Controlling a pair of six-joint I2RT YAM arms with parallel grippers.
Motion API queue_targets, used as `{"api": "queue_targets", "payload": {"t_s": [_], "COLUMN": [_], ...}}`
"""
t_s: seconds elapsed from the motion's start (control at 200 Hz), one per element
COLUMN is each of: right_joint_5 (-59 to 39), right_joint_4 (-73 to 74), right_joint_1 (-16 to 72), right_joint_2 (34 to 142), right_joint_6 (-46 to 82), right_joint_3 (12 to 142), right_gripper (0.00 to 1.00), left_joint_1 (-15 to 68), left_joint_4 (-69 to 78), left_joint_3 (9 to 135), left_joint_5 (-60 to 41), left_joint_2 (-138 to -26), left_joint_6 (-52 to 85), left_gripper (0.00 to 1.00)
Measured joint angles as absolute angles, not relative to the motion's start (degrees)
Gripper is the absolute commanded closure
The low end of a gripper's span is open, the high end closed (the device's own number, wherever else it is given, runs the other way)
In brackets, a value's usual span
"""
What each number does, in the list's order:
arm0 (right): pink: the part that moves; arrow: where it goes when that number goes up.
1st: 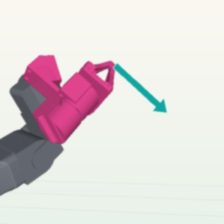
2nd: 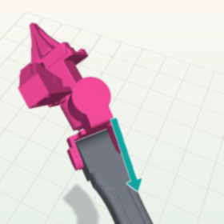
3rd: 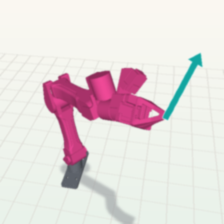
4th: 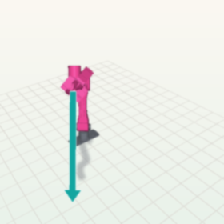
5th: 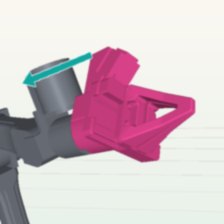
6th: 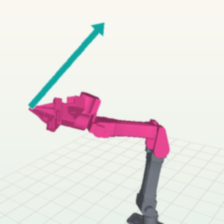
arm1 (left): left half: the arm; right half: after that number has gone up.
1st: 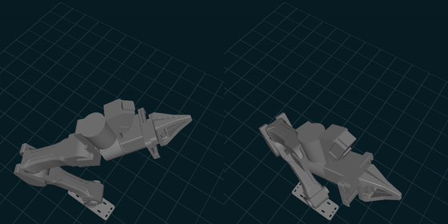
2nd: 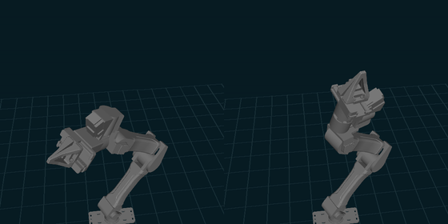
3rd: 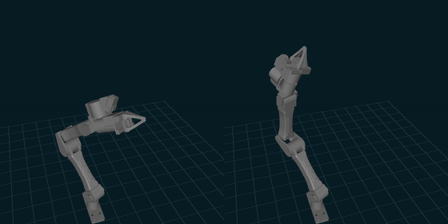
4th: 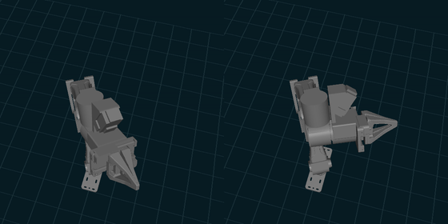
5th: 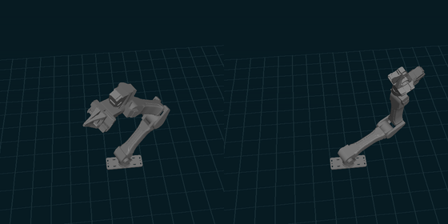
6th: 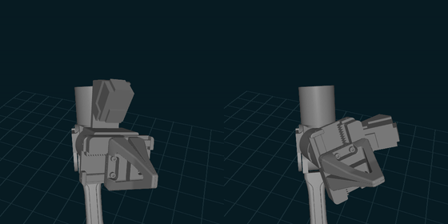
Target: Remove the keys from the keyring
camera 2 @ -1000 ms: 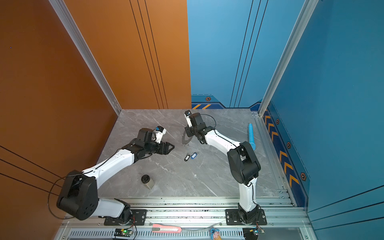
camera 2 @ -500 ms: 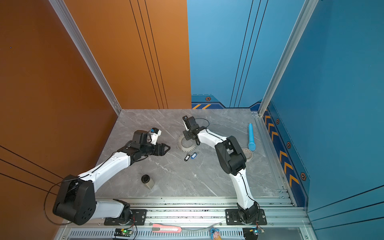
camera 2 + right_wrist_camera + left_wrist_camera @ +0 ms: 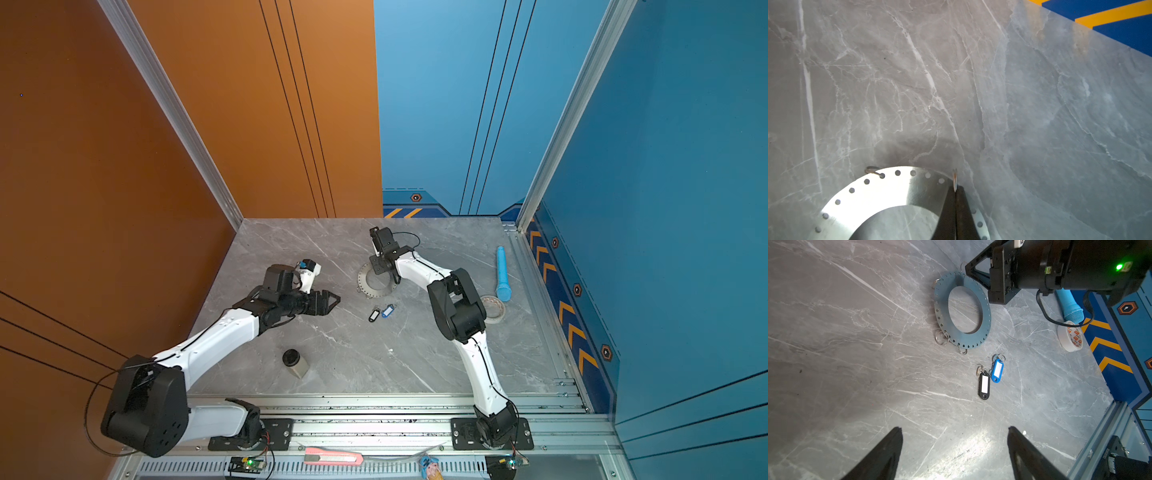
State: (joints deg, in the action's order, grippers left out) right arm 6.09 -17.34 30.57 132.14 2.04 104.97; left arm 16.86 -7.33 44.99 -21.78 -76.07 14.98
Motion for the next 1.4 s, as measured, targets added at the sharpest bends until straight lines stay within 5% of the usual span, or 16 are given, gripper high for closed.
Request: {"api": "queue_targets", "payload": {"t_s": [0.496, 0.816, 0.956, 1.402], "right_joint_5": [5.0, 3.7, 2.1, -7.4], "right_joint_4": [-22.4, -23.2, -23.3, -12.4], "right_joint_1": [28.8, 28.2, 27.5, 21.5], "right_joint_2": [133.0, 133.0, 132.0, 95.2], "right_joint_6": [3.2, 3.4, 3.0, -0.2], "right_joint_3": [106.4, 106.4, 105.0, 68.7], "right_gripper": [0.93, 0.77, 0.66, 0.31], "left_joint_1": [16.3, 14.8, 12.9, -2.3], "left_joint_4": [-7.1, -8.3, -10.9, -12.5], "left_joint_3": [45.0, 45.1, 46.0, 44.0], "left_joint_5": [-23.0, -23.0, -23.0, -15.3], "left_joint_2": [-76.1, -76.1, -75.8, -71.2], "left_joint_6": [15.0, 13.8, 11.4, 3.0], "left_gripper": [0.15, 0.15, 0.02, 0.02]}}
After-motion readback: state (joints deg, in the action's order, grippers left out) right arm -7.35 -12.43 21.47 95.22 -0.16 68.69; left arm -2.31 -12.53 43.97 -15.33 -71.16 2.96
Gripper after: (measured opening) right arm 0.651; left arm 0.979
